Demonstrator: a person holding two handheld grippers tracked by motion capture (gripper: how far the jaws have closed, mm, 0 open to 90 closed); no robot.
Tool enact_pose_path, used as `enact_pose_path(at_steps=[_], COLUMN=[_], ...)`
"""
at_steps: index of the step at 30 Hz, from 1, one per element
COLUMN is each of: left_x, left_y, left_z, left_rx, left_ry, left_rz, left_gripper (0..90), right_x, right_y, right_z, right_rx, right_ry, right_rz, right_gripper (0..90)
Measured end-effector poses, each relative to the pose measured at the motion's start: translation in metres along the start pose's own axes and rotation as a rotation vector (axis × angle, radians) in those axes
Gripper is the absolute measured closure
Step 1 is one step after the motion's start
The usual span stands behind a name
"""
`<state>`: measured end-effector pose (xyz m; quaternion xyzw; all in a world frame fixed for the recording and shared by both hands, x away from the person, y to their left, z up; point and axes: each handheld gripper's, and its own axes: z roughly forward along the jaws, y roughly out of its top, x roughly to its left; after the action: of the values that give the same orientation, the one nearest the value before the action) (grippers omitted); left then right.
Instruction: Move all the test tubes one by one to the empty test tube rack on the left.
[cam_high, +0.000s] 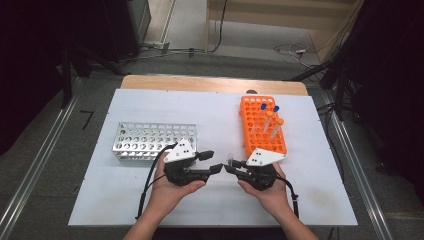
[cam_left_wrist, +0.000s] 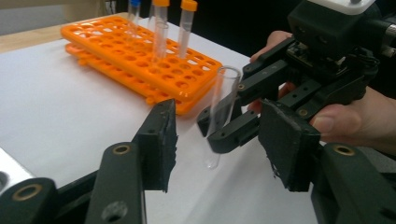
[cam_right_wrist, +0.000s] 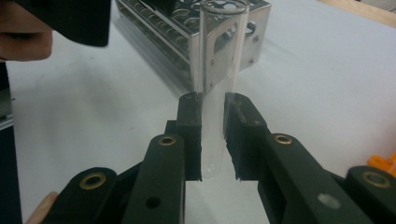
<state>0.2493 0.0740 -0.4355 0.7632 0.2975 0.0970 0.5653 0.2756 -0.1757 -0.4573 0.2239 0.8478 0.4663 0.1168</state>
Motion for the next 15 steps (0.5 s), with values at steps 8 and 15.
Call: enact_pose_path(at_steps=[8,15], left_x=[-0.011,-0.013], left_y=[0.002,0.0], left_z=[0.009,0.013], left_rx=[0.019,0.051], left_ry=[-0.005,0.009], left_rz=[0.024,0.036], left_gripper=[56.2,69.2], right_x=[0.016,0.025], right_y=[0.003,0.006], right_z=[0.007,0.009], right_rx=[0.03,0.033], right_ry=[0.019,0.028], right_rz=[-0.059,-0.097], right_gripper=[73.9,73.9])
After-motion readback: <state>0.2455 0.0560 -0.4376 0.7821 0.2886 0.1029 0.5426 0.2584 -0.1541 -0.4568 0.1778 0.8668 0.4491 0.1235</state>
